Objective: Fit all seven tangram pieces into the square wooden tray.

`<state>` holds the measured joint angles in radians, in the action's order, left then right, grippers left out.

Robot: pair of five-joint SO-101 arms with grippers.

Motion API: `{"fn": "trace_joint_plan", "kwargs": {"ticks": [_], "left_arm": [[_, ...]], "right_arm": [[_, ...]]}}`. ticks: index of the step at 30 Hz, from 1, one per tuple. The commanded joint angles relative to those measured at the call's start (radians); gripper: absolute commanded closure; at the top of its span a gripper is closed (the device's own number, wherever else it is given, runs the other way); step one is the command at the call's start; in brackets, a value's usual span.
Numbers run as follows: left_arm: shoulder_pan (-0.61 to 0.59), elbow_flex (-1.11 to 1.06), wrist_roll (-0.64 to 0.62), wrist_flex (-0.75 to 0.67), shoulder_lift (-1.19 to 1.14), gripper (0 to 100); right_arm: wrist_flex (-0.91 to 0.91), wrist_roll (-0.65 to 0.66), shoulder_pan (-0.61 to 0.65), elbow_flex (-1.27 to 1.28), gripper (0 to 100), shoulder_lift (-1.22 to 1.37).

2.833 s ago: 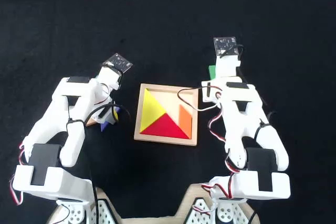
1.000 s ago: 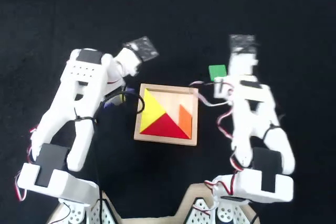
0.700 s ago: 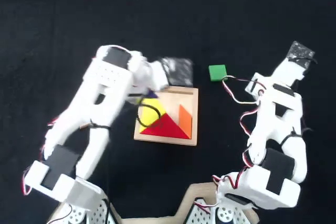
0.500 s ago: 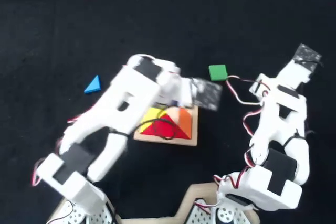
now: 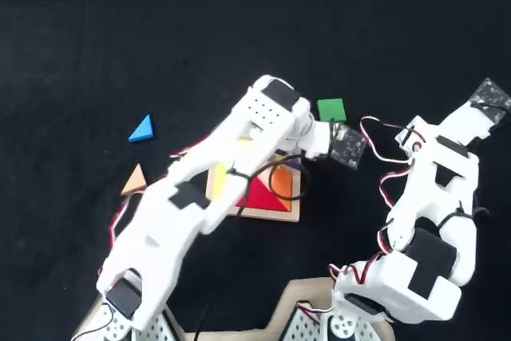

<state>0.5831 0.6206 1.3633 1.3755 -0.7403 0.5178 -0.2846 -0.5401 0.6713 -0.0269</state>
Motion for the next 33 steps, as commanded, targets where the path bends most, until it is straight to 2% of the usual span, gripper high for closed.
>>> {"fn": "trace_joint_plan", "kwargs": {"ticks": [1, 3, 7, 10, 21, 25, 29, 33], "left_arm": [[-0.008, 0.338, 0.015, 0.169, -0.117, 94], [-0.01, 0.46, 0.008, 0.241, -0.17, 93], [-0.018, 0.654, 0.008, 0.368, -0.261, 81], [-0.031, 0.719, 0.005, 0.385, -0.308, 75], [-0.028, 0.725, 0.012, 0.384, -0.324, 75], [-0.064, 0.719, 0.0, 0.385, -0.319, 76], [-0.143, 0.727, -0.068, 0.385, -0.319, 76], [-0.193, 0.72, -0.232, 0.385, -0.321, 76]], "right_arm": [[-0.018, -0.003, 0.002, -0.048, 98.7, -0.002], [-0.018, -0.002, 0.012, -0.048, 98.7, -0.002], [-0.02, -0.002, 0.017, -0.048, 98.7, -0.002], [-0.02, -0.002, 0.017, -0.048, 98.7, -0.002], [-0.02, 0.0, 0.034, -0.048, 98.7, -0.002], [-0.02, 0.0, 0.034, -0.048, 98.7, -0.002], [-0.02, 0.0, 0.034, -0.048, 98.7, -0.002], [-0.02, 0.0, 0.04, -0.05, 98.7, -0.002]]}}
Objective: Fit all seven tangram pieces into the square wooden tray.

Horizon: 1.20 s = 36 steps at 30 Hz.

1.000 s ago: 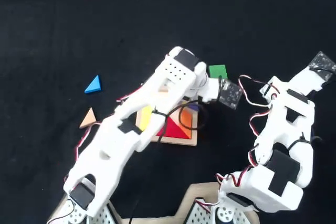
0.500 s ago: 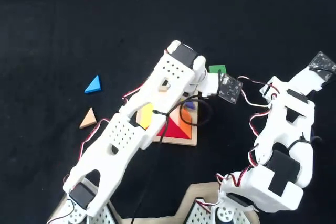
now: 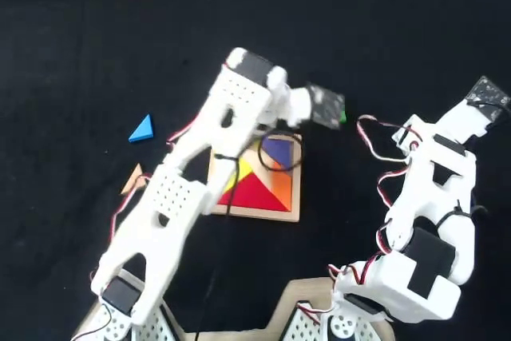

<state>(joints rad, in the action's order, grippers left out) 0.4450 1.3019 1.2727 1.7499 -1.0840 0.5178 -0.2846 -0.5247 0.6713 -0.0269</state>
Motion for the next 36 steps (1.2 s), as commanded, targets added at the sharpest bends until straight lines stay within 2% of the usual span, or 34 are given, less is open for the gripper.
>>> {"fn": "trace_joint_plan", "kwargs": {"ticks": [1, 4, 7, 17, 23, 29, 36], "left_arm": [[-0.062, 0.038, -0.186, 0.011, 0.015, 76], [-0.079, 0.038, -0.265, 0.009, 0.012, 79], [-0.073, 0.036, -0.275, 0.008, 0.012, 82], [-0.025, 0.03, -0.269, 0.011, -0.075, 82], [-0.024, 0.028, -0.336, 0.011, -0.046, 82], [-0.008, 0.03, -0.339, 0.006, -0.063, 82], [0.039, 0.03, -0.35, -0.078, -0.091, 82]], "right_arm": [[-0.02, 0.0, 0.029, -0.05, 98.7, -0.002], [-0.02, 0.0, 0.038, -0.05, 98.7, -0.002], [-0.02, 0.0, 0.038, -0.05, 98.7, -0.002], [-0.02, 0.0, 0.038, -0.05, 98.7, -0.002], [-0.02, 0.0, 0.038, -0.051, 98.7, -0.002], [-0.018, 0.0, 0.04, -0.051, 98.7, -0.002], [-0.018, 0.0, 0.04, -0.051, 98.7, -0.002]]}}
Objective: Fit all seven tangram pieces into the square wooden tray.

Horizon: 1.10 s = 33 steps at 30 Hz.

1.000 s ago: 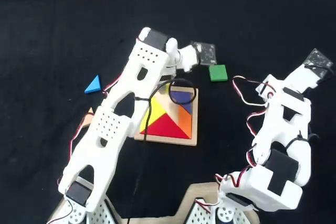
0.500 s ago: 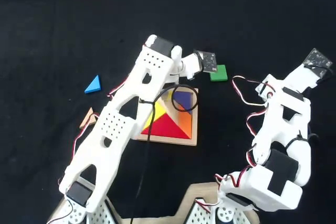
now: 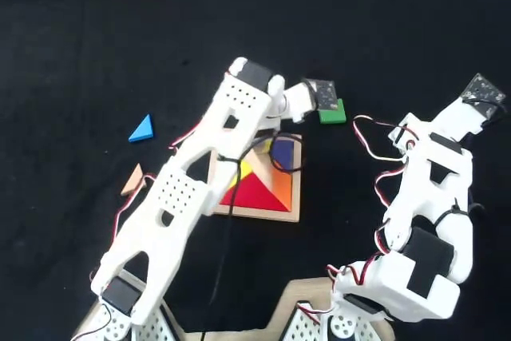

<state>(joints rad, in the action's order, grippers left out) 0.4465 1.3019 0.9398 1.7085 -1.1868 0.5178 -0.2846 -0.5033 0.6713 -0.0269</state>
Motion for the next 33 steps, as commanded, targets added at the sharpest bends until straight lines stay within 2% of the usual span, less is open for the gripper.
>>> {"fn": "trace_joint_plan", "kwargs": {"ticks": [1, 6, 12, 15, 18, 24, 33], "left_arm": [[0.047, 0.031, -0.034, -0.037, 0.012, 82], [0.076, 0.031, -0.066, -0.037, 0.017, 82], [0.054, 0.031, -0.063, -0.025, 0.018, 82], [0.048, 0.096, -0.063, 0.055, 0.025, 82], [0.05, 0.111, -0.071, 0.054, 0.023, 82], [0.093, 0.007, -0.098, 0.054, 0.032, 82], [0.113, -0.002, -0.15, 0.054, 0.032, 82]], "right_arm": [[-0.018, 0.0, 0.018, -0.051, 98.7, -0.002], [-0.018, 0.0, 0.018, -0.051, 98.7, -0.002], [-0.018, 0.0, 0.018, -0.051, 98.7, -0.002], [-0.018, 0.0, 0.018, -0.051, 98.7, -0.002], [-0.018, 0.0, 0.018, -0.051, 98.7, -0.002], [-0.018, 0.0, 0.018, -0.051, 98.7, -0.002], [-0.018, 0.0, 0.018, -0.051, 98.7, -0.002]]}}
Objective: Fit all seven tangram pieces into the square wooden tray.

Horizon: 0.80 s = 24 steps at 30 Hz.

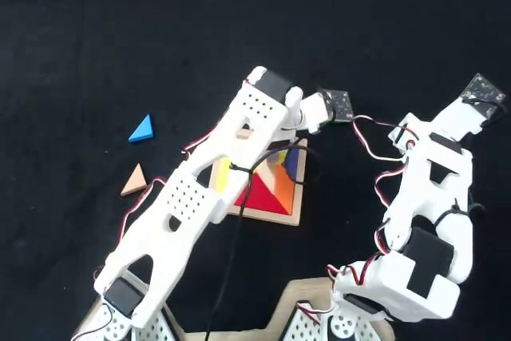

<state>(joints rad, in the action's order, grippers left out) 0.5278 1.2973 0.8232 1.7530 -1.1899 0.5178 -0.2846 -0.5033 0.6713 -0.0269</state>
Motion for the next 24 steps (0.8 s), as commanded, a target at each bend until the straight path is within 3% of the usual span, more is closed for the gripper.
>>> {"fn": "trace_joint_plan", "kwargs": {"ticks": [1, 7, 14, 24], "left_arm": [[0.041, 0.002, -0.038, 0.009, 0.035, 82], [0.045, 0.013, -0.032, 0.009, 0.035, 82], [-0.031, 0.004, -0.032, 0.009, 0.057, 82], [-0.059, -0.249, 0.012, 0.009, 0.381, 82]], "right_arm": [[-0.018, 0.0, 0.018, -0.051, 98.7, -0.002], [-0.018, 0.0, 0.018, -0.051, 98.7, -0.002], [-0.018, 0.0, 0.018, -0.051, 98.7, -0.002], [-0.017, 0.0, 0.018, -0.051, 98.7, -0.002]]}}
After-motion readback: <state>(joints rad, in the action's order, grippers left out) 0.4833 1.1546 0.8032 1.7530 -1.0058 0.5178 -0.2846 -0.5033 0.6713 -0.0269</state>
